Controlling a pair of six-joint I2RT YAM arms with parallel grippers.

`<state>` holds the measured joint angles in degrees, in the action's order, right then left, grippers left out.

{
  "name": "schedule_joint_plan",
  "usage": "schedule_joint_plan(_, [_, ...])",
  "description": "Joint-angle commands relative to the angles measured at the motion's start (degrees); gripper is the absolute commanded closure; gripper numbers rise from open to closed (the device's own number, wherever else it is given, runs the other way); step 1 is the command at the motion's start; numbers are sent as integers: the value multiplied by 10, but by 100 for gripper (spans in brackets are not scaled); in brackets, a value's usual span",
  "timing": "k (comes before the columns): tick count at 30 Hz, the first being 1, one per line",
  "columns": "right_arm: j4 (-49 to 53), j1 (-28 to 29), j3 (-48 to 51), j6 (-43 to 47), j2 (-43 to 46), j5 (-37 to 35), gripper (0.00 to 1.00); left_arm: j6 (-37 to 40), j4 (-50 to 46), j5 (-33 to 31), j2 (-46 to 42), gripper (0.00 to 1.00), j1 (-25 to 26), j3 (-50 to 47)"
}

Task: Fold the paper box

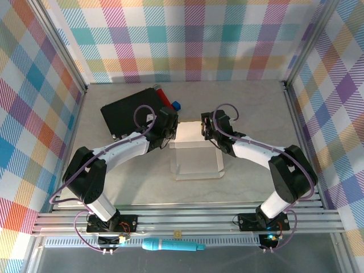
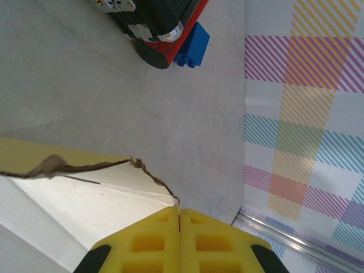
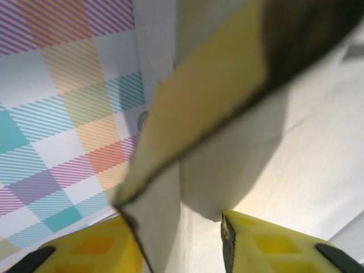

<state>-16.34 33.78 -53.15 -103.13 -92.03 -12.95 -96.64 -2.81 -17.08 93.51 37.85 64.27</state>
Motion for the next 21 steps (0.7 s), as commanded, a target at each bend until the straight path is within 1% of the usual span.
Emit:
schedule_joint_plan(1, [-48,1,-24,-14,-13,27,65,-2,15,13,-15,100,4,-11])
schedule_joint_plan(5, [-51,1,-30,-16,-24,33,71,-3,24,18,-11,100,4,-10])
schedule_joint_plan(13, [-53,0,-35,-15,-32,36,78,-3,27,24,-4,100,4,-6])
schedule_joint_plan(19, [-56,0,-45,-12,-41,43,82,-6,30,27,2,100,4,-6])
schedule_joint_plan(21, [-57,-1,-46,-12,-43,44,81,-6,31,28,3,100,4,-5])
